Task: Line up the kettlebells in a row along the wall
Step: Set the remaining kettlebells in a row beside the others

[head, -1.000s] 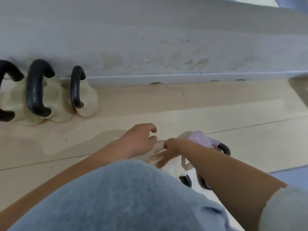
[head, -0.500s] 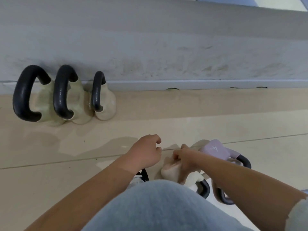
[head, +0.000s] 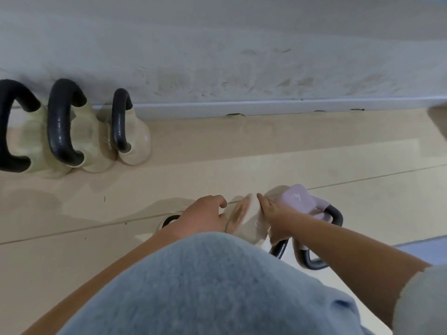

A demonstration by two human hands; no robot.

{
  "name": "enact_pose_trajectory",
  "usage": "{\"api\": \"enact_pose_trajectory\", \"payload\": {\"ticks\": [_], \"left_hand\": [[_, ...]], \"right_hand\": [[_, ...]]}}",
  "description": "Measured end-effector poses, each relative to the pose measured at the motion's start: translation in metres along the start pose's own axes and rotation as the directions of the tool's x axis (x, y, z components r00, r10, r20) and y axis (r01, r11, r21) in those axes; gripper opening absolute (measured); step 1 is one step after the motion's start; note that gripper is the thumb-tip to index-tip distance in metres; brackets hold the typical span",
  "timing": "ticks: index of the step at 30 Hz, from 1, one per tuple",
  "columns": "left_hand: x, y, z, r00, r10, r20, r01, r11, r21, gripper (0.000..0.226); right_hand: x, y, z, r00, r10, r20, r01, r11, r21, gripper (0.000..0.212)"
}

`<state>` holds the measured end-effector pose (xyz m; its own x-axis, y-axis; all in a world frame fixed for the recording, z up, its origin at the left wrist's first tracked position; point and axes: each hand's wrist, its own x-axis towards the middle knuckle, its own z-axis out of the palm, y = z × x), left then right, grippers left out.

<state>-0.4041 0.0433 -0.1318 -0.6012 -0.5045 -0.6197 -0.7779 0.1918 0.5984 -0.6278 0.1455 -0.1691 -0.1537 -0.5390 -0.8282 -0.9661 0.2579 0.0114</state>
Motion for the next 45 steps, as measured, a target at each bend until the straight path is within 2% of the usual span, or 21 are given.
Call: {"api": "enact_pose_trajectory", "payload": {"ticks": [3, 5, 6, 8, 11, 13, 15, 18, 19, 20, 23, 24, 26, 28, 30, 32, 35, 38, 39, 42, 45], "left_hand": [[-0.002, 0.005, -0.002, 1.0, 0.003, 0.007, -0.003, 1.0, -0.023, 0.036], [-0.004, 0.004, -0.003, 1.0, -0.001, 0.002, 0.001, 0.998, -0.063, 0.036], [-0.006, 0.004, -0.003, 1.0, -0.006, 0.001, 0.006, 0.997, -0.08, 0.036], [-0.008, 0.002, -0.001, 1.0, -0.009, 0.005, 0.009, 0.995, -0.103, 0.037], [-0.015, 0.003, -0.004, 1.0, 0.002, 0.008, -0.001, 0.989, -0.15, 0.038], [-0.019, 0.004, -0.005, 1.0, 0.022, 0.016, -0.02, 0.988, -0.151, 0.038], [-0.025, 0.008, -0.006, 0.999, 0.05, 0.012, -0.048, 0.99, -0.136, 0.039], [-0.036, 0.021, -0.013, 0.995, 0.082, -0.062, -0.093, 0.975, -0.203, 0.024], [-0.041, 0.025, -0.017, 0.996, 0.049, -0.077, -0.066, 0.968, -0.241, 0.019], [-0.045, 0.025, -0.023, 0.997, 0.001, -0.083, -0.022, 0.967, -0.256, 0.025], [-0.048, 0.013, -0.02, 0.999, -0.053, 0.001, 0.053, 0.998, -0.024, 0.056], [-0.046, 0.011, -0.012, 0.999, -0.035, 0.035, 0.035, 0.999, 0.013, 0.054], [-0.041, 0.003, 0.001, 0.999, -0.005, 0.045, 0.009, 0.997, -0.079, 0.033], [-0.036, 0.0, 0.005, 0.998, 0.021, 0.066, -0.007, 0.98, -0.2, 0.023], [-0.032, 0.002, 0.008, 0.997, 0.02, 0.078, 0.008, 0.94, -0.342, 0.02], [-0.025, 0.005, 0.008, 0.998, 0.0, 0.06, 0.025, 0.905, -0.424, 0.014], [-0.016, 0.005, -0.006, 0.999, -0.042, 0.005, 0.039, 0.875, -0.483, 0.018], [-0.009, -0.009, -0.028, 0.982, -0.132, -0.134, 0.029, 0.812, -0.583, 0.008], [-0.006, -0.013, -0.037, 0.969, -0.152, -0.196, 0.004, 0.8, -0.601, 0.011], [0.003, -0.015, -0.063, 0.937, -0.141, -0.321, -0.089, 0.79, -0.607, 0.006], [0.017, -0.03, -0.084, 0.921, -0.153, -0.359, -0.086, 0.818, -0.569, 0.014]], "right_hand": [[0.007, -0.002, 0.013, 0.983, -0.005, -0.183, -0.033, 0.979, -0.203, 0.102], [0.009, -0.003, 0.017, 0.953, -0.079, -0.294, -0.011, 0.956, -0.294, 0.074], [0.009, -0.002, 0.016, 0.947, -0.118, -0.299, 0.015, 0.945, -0.326, 0.063], [0.013, 0.003, 0.009, 0.962, -0.142, -0.234, 0.06, 0.944, -0.325, 0.061], [0.016, 0.003, -0.009, 0.996, -0.033, -0.083, 0.008, 0.958, -0.287, 0.092], [0.008, -0.01, -0.031, 0.999, -0.007, -0.05, -0.008, 0.956, -0.293, 0.077], [-0.001, -0.033, -0.057, 0.997, -0.075, -0.017, 0.066, 0.95, -0.305, 0.054], [0.008, -0.078, -0.093, 0.986, -0.074, 0.148, 0.068, 0.997, 0.041, 0.016], [0.015, -0.092, -0.102, 0.978, -0.043, 0.203, 0.014, 0.99, 0.143, 0.01], [0.022, -0.103, -0.112, 0.968, 0.005, 0.251, -0.063, 0.973, 0.224, 0.007], [0.036, -0.102, -0.126, 0.92, 0.138, 0.367, -0.302, 0.847, 0.438, 0.009], [0.037, -0.091, -0.129, 0.903, 0.175, 0.392, -0.378, 0.756, 0.534, 0.009], [0.032, -0.077, -0.127, 0.888, 0.185, 0.42, -0.452, 0.513, 0.73, 0.012], [0.021, -0.075, -0.118, 0.908, 0.104, 0.406, -0.419, 0.26, 0.87, 0.013], [0.015, -0.088, -0.107, 0.945, 0.095, 0.313, -0.319, 0.057, 0.946, 0.009], [0.013, -0.107, -0.103, 0.962, 0.159, 0.224, -0.216, -0.07, 0.974, 0.005], [0.014, -0.131, -0.118, 0.959, 0.19, 0.212, -0.16, -0.26, 0.952, 0.01], [0.017, -0.151, -0.148, 0.968, 0.17, 0.187, -0.122, -0.334, 0.935, 0.011], [0.02, -0.159, -0.161, 0.975, 0.159, 0.153, -0.095, -0.324, 0.941, 0.012], [0.021, -0.174, -0.201, 0.992, 0.124, 0.025, 0.005, -0.235, 0.972, 0.018], [0.032, -0.193, -0.231, 0.989, 0.123, -0.078, 0.096, -0.147, 0.984, 0.016]]}}
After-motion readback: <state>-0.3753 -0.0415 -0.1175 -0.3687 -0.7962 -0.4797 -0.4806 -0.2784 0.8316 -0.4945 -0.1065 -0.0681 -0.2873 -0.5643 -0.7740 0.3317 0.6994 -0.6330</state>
